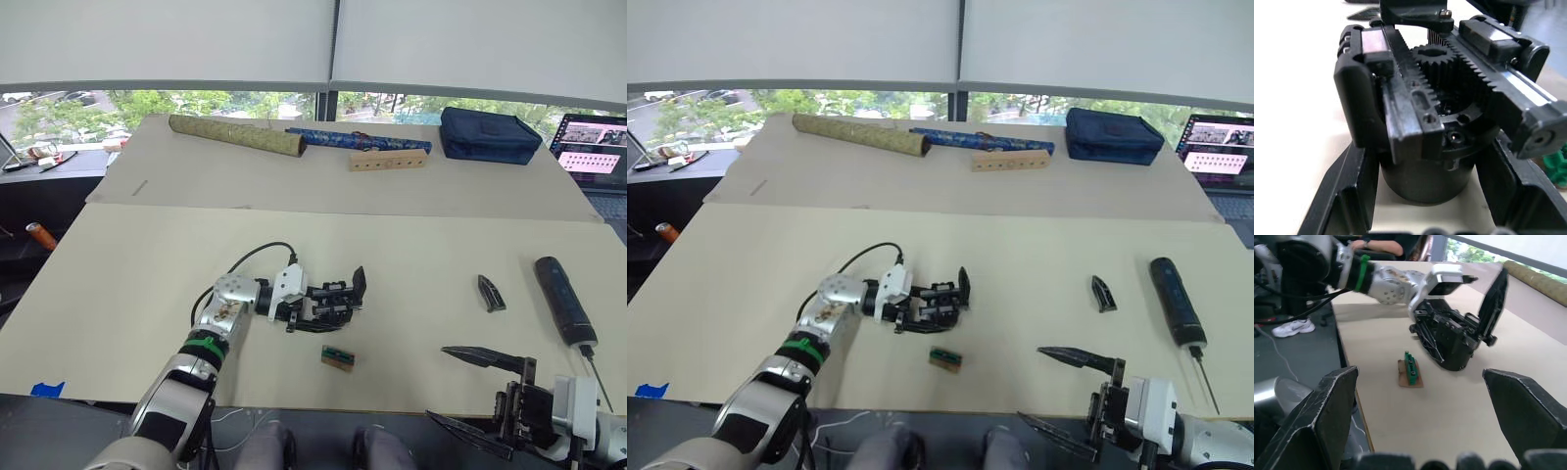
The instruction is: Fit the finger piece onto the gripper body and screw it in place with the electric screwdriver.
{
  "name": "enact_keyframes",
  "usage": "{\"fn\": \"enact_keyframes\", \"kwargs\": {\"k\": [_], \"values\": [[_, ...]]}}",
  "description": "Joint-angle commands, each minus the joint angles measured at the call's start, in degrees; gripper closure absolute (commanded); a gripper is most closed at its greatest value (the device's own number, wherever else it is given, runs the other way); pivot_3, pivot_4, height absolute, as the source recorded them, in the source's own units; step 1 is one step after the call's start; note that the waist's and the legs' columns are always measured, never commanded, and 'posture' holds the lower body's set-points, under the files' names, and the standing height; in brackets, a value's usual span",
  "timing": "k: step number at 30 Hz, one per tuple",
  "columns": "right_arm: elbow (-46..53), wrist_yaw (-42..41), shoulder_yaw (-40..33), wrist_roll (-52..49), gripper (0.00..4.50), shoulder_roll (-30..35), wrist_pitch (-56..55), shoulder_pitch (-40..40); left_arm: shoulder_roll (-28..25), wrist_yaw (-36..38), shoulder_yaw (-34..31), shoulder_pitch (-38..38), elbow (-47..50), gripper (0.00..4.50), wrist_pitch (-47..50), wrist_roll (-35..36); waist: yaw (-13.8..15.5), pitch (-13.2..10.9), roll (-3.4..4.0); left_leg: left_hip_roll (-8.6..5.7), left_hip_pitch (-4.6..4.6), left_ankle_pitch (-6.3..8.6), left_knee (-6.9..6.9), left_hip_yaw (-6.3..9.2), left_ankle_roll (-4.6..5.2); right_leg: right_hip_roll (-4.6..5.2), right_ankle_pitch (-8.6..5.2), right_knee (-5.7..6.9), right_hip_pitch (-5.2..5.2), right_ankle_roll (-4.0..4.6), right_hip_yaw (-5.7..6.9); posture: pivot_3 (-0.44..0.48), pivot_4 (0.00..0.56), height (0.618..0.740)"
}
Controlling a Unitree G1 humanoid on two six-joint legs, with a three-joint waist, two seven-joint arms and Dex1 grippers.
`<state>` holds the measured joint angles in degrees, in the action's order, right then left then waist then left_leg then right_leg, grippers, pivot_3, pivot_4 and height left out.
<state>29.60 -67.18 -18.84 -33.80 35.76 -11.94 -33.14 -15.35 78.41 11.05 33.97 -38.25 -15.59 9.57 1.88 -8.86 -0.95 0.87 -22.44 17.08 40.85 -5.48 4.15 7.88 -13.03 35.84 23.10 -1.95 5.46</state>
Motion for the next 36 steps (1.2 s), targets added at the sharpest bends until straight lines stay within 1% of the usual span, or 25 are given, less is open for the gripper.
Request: {"fn": "enact_keyframes", "kwargs": {"k": [1,3,5,6,8,12,15,18,20,21,22,23,28,32,35,36], "values": [[1.69,0.32,-1.41,-0.15,0.00,-0.74,-2.07,-1.12,0.43,-8.14,-2.76,-6.38,13.80,2.20,6.68,2.93,-0.26,0.00,0.01,0.01,0.00,0.00,-0.01,0.00,-0.01,0.01,0.00,0.01,0.00,0.00,-0.01,0.000,0.150,0.740],[1.59,0.45,-1.10,0.30,0.00,-1.24,-2.60,-1.66,0.83,-12.98,-2.52,-11.36,22.85,2.20,11.42,2.92,-0.29,0.00,0.01,0.02,0.00,0.00,-0.01,0.04,-0.01,0.05,-0.02,0.02,0.00,-0.03,-0.01,0.000,0.150,0.740],[1.86,0.86,-0.42,0.74,0.00,-1.82,-2.71,-1.95,2.00,-19.66,-2.13,-15.23,30.42,2.20,15.74,1.24,-0.26,-0.01,0.03,0.00,0.00,0.00,0.00,0.05,-0.01,0.09,-0.02,0.01,-0.02,-0.03,-0.01,0.000,0.150,0.740],[2.13,1.05,-0.03,0.99,0.00,-2.14,-2.71,-2.12,2.64,-23.28,-2.11,-16.56,33.23,2.20,17.61,0.03,-0.11,-0.02,0.03,0.00,-0.01,0.01,-0.01,0.05,0.01,0.12,-0.02,0.00,-0.02,-0.03,-0.01,0.000,0.150,0.740],[2.51,1.32,0.63,1.39,0.00,-2.59,-2.72,-2.37,3.39,-28.15,-1.68,-18.53,37.70,2.20,21.57,-1.53,0.36,-0.02,0.04,-0.03,-0.01,0.03,0.01,0.07,0.04,0.17,0.00,0.01,-0.03,-0.04,-0.01,0.000,0.150,0.740],[2.27,1.57,1.45,1.71,0.00,-2.85,-2.53,-1.72,4.25,-34.47,0.03,-20.92,42.73,2.20,26.04,-4.04,0.49,-0.03,0.06,-0.04,-0.01,0.03,0.02,0.10,0.04,0.17,0.03,0.01,-0.02,-0.06,-0.01,0.000,0.150,0.740],[2.01,1.56,1.65,1.60,0.00,-2.62,-2.46,-1.23,3.86,-36.23,0.93,-21.57,44.06,2.20,27.68,-4.45,0.48,-0.04,0.07,-0.04,-0.01,0.03,-0.01,0.08,0.03,0.15,0.03,0.01,0.00,-0.07,-0.01,0.000,0.150,0.740],[1.54,1.30,1.64,1.30,0.00,-2.20,-2.19,-0.31,3.03,-35.31,1.41,-21.68,44.44,2.20,30.88,-2.95,0.48,-0.03,0.07,-0.04,-0.01,0.03,-0.01,0.08,0.03,0.15,0.03,0.00,0.00,-0.07,0.00,0.000,0.150,0.740],[1.22,1.17,1.57,1.16,0.00,-2.00,-2.02,0.24,1.95,-34.58,1.54,-21.37,43.80,1.12,30.80,-3.02,0.45,-0.03,0.07,-0.04,-0.01,0.03,0.00,0.08,0.03,0.15,0.03,0.01,-0.01,-0.07,0.00,0.000,0.150,0.740],[1.08,1.12,1.58,1.18,0.00,-1.97,-2.00,0.46,1.38,-34.25,1.42,-21.18,43.36,0.72,30.41,-2.98,0.44,-0.03,0.08,-0.04,0.00,0.03,0.00,0.08,0.03,0.15,0.03,0.00,-0.01,-0.07,0.00,0.000,0.150,0.740],[0.96,1.06,1.57,1.21,0.00,-1.94,-1.99,0.65,0.72,-33.84,1.11,-20.99,43.08,0.22,30.46,-2.63,0.45,-0.03,0.08,-0.04,0.00,0.03,0.00,0.08,0.03,0.15,0.03,0.01,-0.01,-0.06,0.00,0.000,0.150,0.740],[0.88,1.11,1.55,1.24,0.00,-1.92,-1.94,0.87,-0.04,-33.41,0.81,-20.78,42.90,0.01,30.28,-2.38,0.45,-0.03,0.08,-0.04,0.01,0.03,0.00,0.08,0.03,0.15,0.03,0.01,-0.01,-0.06,0.00,0.000,0.150,0.740],[0.56,1.32,1.55,1.36,0.00,-1.85,-1.90,1.48,-5.01,-28.36,-0.82,-19.72,41.68,0.01,29.37,0.51,0.40,-0.01,0.13,-0.03,0.02,0.01,-0.01,0.08,0.00,0.13,0.03,0.02,0.00,-0.06,0.00,0.000,0.150,0.740],[0.04,1.62,1.85,1.63,0.00,-1.88,-1.78,2.49,-10.48,-21.50,-1.38,-15.48,33.49,0.01,24.83,0.73,0.45,-0.02,0.15,-0.03,0.02,0.00,0.00,0.08,-0.02,0.11,0.03,0.02,0.00,-0.05,0.02,0.000,0.150,0.740],[-0.28,1.78,2.06,1.80,0.00,-1.85,-1.66,3.22,-11.64,-14.08,-0.75,-10.99,26.00,0.01,21.42,2.32,0.54,-0.02,0.16,-0.04,0.03,-0.01,0.00,0.05,-0.03,0.08,0.03,0.03,-0.01,-0.04,0.02,0.000,0.150,0.740],[-0.36,1.80,2.08,1.84,0.00,-1.82,-1.65,3.36,-11.74,-10.53,-0.23,-9.27,22.91,0.01,19.16,2.66,0.59,-0.02,0.17,-0.04,0.03,-0.01,0.00,0.04,-0.03,0.08,0.03,0.02,-0.01,-0.04,0.02,0.000,0.150,0.740]]}}
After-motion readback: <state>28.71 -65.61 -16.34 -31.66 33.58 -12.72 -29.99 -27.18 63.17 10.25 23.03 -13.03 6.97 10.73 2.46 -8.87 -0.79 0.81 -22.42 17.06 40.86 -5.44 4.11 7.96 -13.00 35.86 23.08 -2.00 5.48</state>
